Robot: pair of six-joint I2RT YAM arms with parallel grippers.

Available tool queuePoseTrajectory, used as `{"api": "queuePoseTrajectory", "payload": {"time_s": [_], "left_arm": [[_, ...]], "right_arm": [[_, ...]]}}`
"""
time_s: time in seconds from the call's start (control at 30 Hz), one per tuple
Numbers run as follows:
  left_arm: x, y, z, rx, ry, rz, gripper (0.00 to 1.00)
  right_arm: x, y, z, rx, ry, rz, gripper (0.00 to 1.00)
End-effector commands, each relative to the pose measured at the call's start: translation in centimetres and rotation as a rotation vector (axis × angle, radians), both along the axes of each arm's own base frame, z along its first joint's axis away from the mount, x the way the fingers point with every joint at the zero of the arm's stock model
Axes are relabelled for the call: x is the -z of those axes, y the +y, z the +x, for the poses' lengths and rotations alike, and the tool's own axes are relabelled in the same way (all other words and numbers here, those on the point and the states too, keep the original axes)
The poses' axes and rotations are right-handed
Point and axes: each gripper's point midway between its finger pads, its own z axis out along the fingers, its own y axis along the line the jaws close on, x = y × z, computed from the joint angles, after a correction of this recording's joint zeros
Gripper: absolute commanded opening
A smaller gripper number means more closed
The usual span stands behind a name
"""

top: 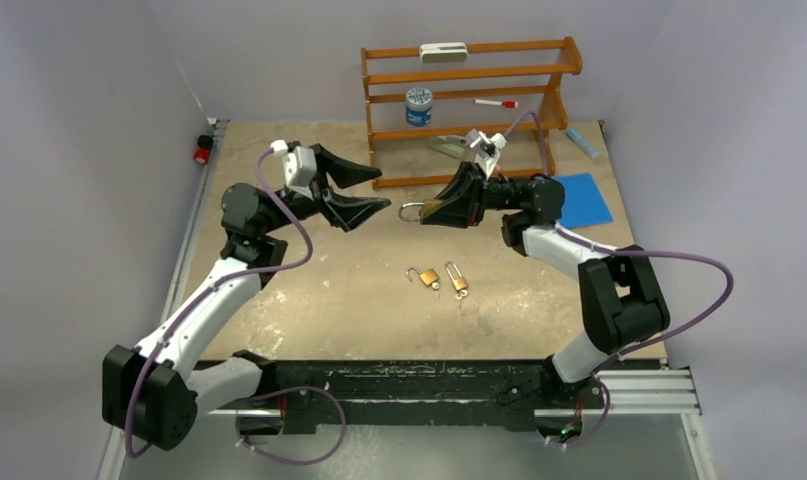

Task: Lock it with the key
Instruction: Pick up the lock from the center of the board, then lock the lock.

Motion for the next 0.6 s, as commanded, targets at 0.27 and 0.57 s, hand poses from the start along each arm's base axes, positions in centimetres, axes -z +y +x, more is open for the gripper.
{"api": "queuePoseTrajectory", "payload": {"time_s": [0.27,0.57], "left_arm": [[8.2,-0.5,-1.7,0.174,0.005,0.338,0.56],[10.7,0.4,-6.3,0.434,-0.158,0.467,0.56]], "right_arm": [[-3.9,-1.2,-3.4,-0.027,-0.335,0.080,0.00],[-3.5,-1.1,-3.1,-0.019,-0.332,0.084,0.00]]}}
